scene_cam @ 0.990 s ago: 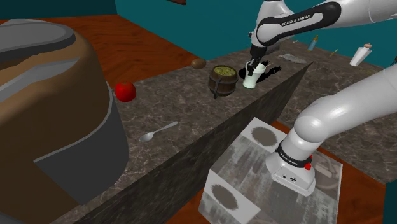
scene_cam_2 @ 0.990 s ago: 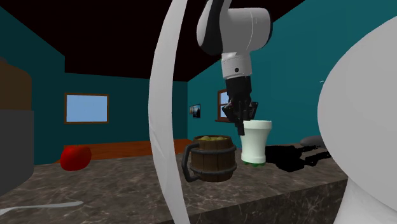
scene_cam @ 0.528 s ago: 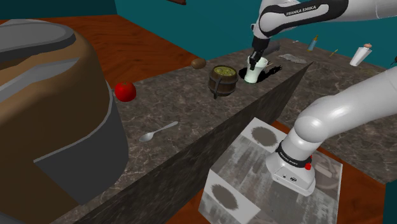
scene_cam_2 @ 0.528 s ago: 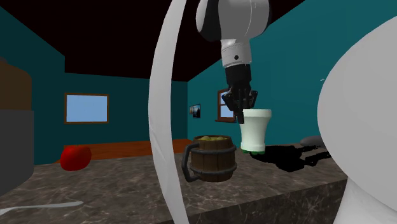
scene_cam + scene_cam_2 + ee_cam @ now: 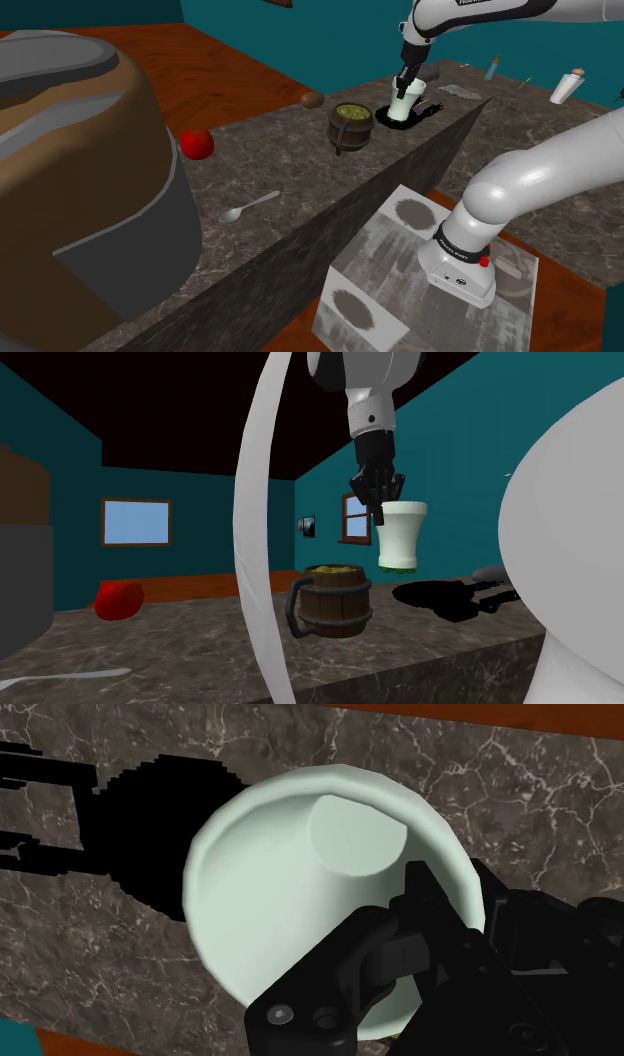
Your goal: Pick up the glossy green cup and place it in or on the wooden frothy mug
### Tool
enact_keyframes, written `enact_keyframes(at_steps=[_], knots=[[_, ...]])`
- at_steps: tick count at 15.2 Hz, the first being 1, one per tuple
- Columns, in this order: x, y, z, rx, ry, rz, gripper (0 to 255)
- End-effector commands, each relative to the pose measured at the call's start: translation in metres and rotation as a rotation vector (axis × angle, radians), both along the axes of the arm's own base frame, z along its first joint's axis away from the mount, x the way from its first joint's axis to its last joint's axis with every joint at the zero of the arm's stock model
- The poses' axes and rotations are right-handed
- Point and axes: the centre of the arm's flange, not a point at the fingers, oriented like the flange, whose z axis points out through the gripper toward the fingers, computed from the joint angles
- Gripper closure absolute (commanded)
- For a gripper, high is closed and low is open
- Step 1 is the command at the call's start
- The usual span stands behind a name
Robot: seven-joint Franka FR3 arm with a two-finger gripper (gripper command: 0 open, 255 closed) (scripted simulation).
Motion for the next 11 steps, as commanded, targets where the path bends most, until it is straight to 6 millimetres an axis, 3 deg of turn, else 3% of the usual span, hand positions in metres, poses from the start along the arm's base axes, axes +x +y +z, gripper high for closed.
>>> enact_keyframes(at_steps=[1, 11], knots=[[0.0, 0.0, 0.012, 0.0, 0.0, 0.0, 255], [0.0, 0.0, 0.065, 0.0, 0.0, 0.0, 255]])
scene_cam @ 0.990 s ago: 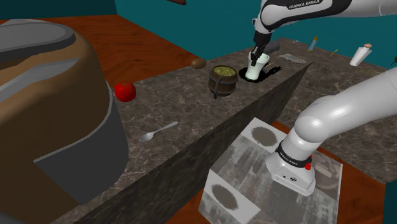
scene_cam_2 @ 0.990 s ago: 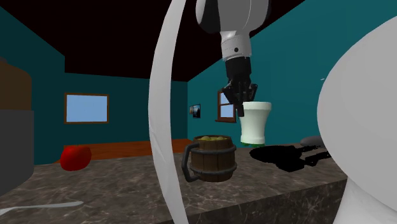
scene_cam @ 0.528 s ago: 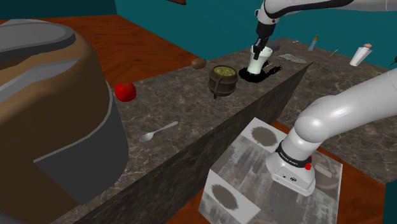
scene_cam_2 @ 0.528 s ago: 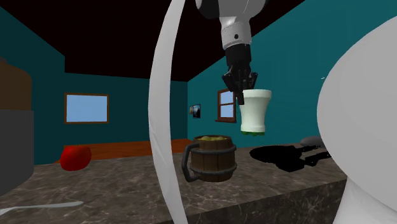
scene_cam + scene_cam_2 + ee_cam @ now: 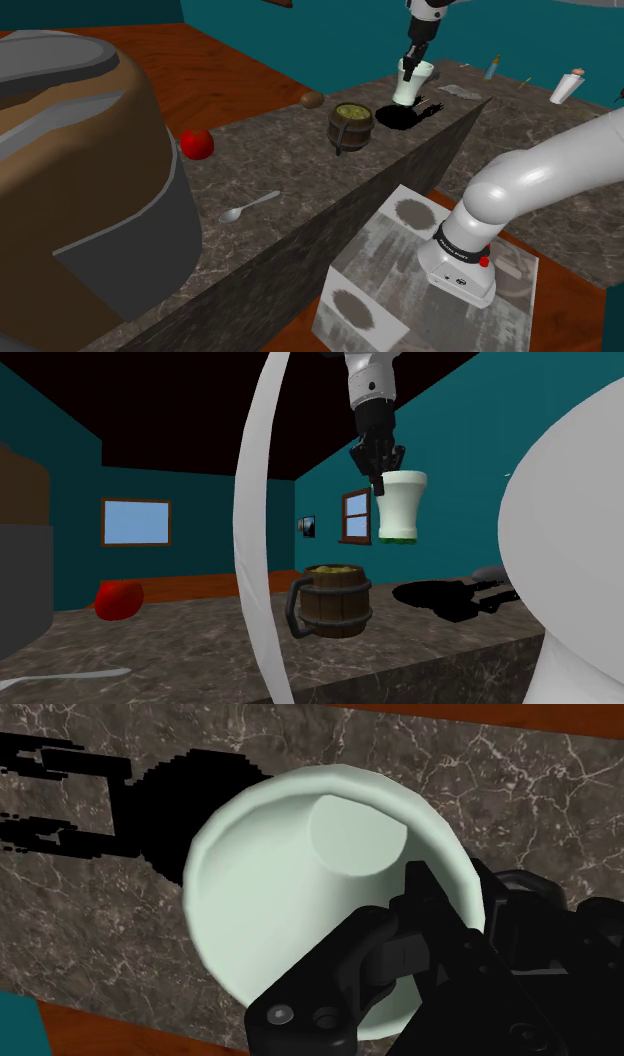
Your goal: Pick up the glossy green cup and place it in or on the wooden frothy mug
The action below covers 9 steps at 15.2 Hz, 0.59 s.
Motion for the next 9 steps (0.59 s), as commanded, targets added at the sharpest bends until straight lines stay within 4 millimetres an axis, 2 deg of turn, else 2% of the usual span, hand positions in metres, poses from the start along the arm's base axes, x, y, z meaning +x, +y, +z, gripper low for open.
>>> enact_keyframes(at_steps=[1, 9], knots=[[0.001, 0.001, 0.01, 0.0, 0.0, 0.0, 255], [0.088, 0.054, 0.037, 0.0, 0.0, 0.0, 255]])
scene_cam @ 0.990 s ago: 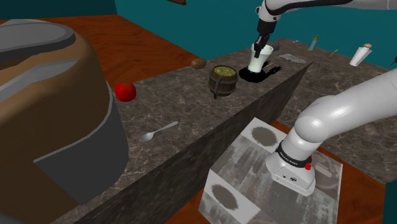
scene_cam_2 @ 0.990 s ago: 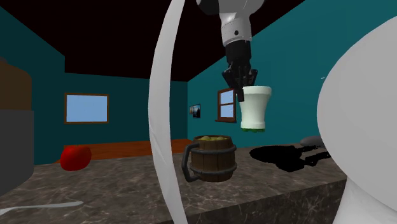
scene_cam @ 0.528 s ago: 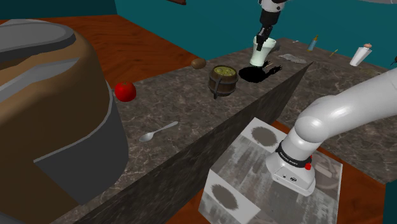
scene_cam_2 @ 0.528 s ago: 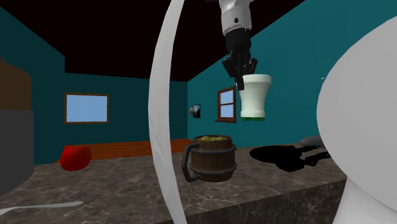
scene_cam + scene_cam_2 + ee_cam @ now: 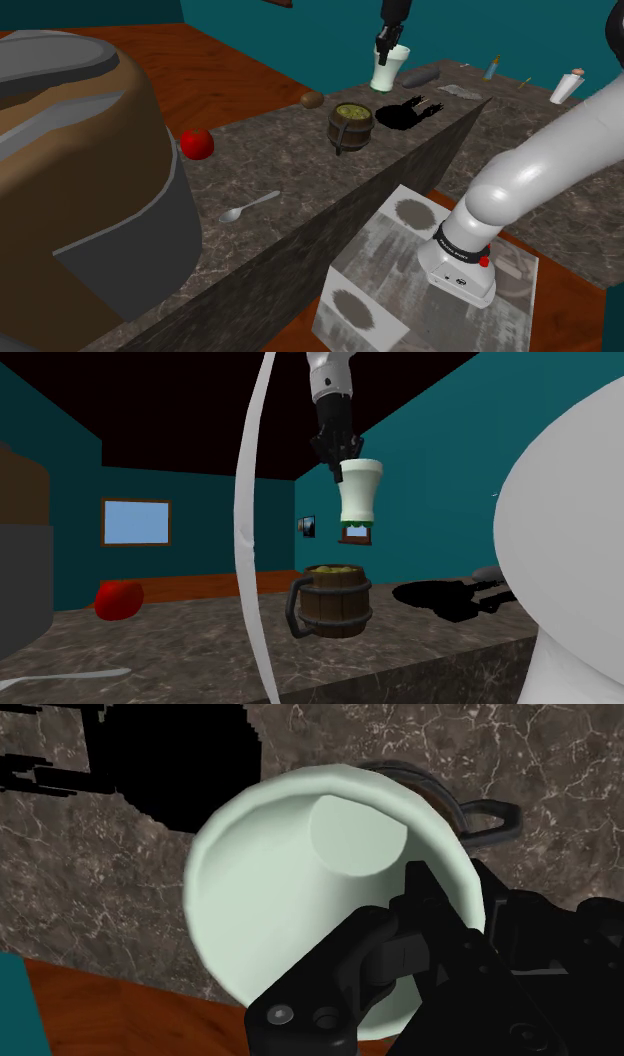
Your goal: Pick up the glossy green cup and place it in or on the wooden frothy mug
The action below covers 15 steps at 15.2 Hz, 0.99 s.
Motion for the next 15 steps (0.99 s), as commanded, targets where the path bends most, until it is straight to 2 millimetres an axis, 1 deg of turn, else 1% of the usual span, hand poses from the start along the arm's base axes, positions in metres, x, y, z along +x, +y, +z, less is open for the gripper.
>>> enact_keyframes(at_steps=[1, 5, 6, 15], knots=[[0.022, 0.014, 0.004, 0.0, -0.001, 0.0, 255], [0.066, 0.041, 0.018, 0.0, -0.001, 0.0, 255], [0.069, 0.043, 0.019, 0.0, -0.001, 0.0, 255], [0.069, 0.043, -0.029, 0.0, -0.001, 0.0, 255]])
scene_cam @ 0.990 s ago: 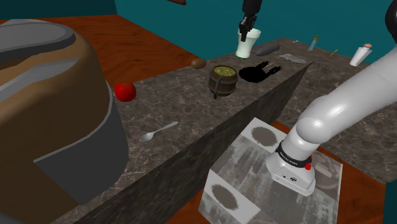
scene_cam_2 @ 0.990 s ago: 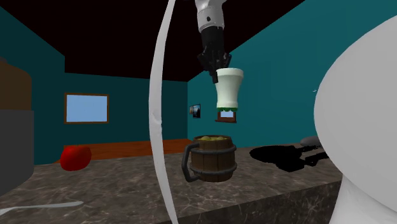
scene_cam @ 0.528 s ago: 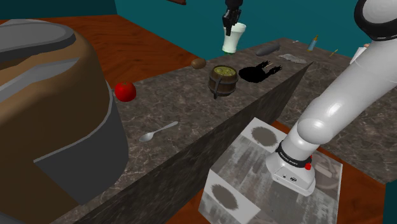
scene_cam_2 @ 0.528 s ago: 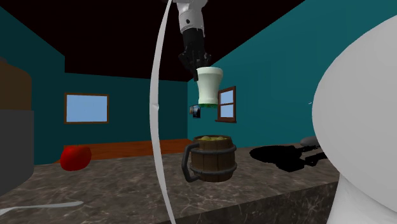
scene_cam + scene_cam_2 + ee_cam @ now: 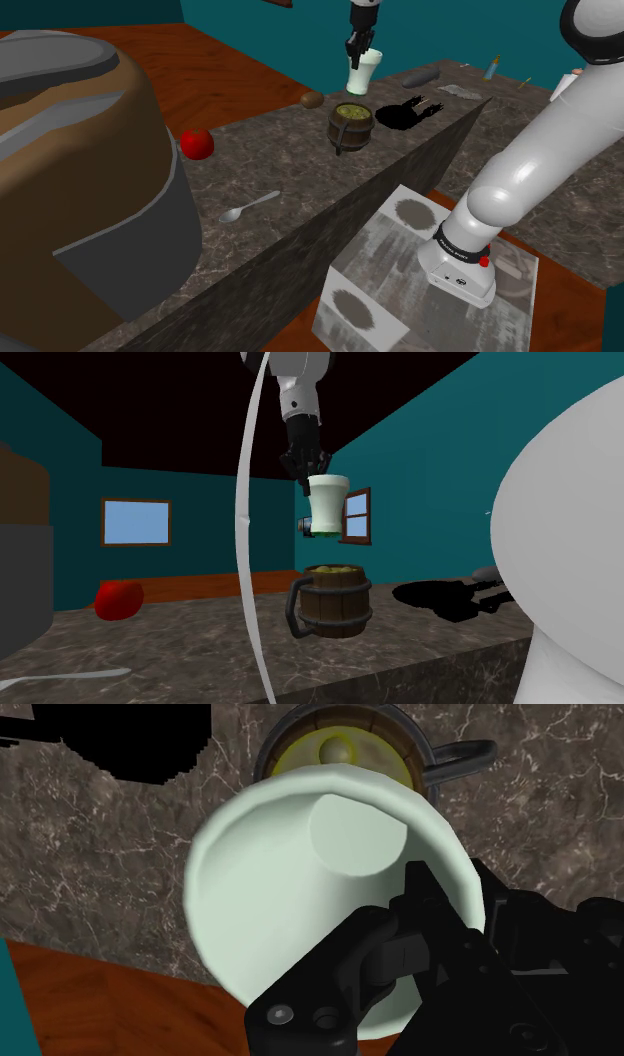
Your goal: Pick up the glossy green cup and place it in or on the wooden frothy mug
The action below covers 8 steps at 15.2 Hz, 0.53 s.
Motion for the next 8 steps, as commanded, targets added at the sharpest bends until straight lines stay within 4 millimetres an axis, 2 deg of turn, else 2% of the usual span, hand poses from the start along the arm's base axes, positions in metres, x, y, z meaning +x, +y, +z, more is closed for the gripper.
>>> enact_keyframes(at_steps=[1, 8], knots=[[0.0, 0.0, -0.01, 0.0, -0.001, 0.0, 255], [0.0, 0.0, -0.047, 0.0, -0.001, 0.0, 255]])
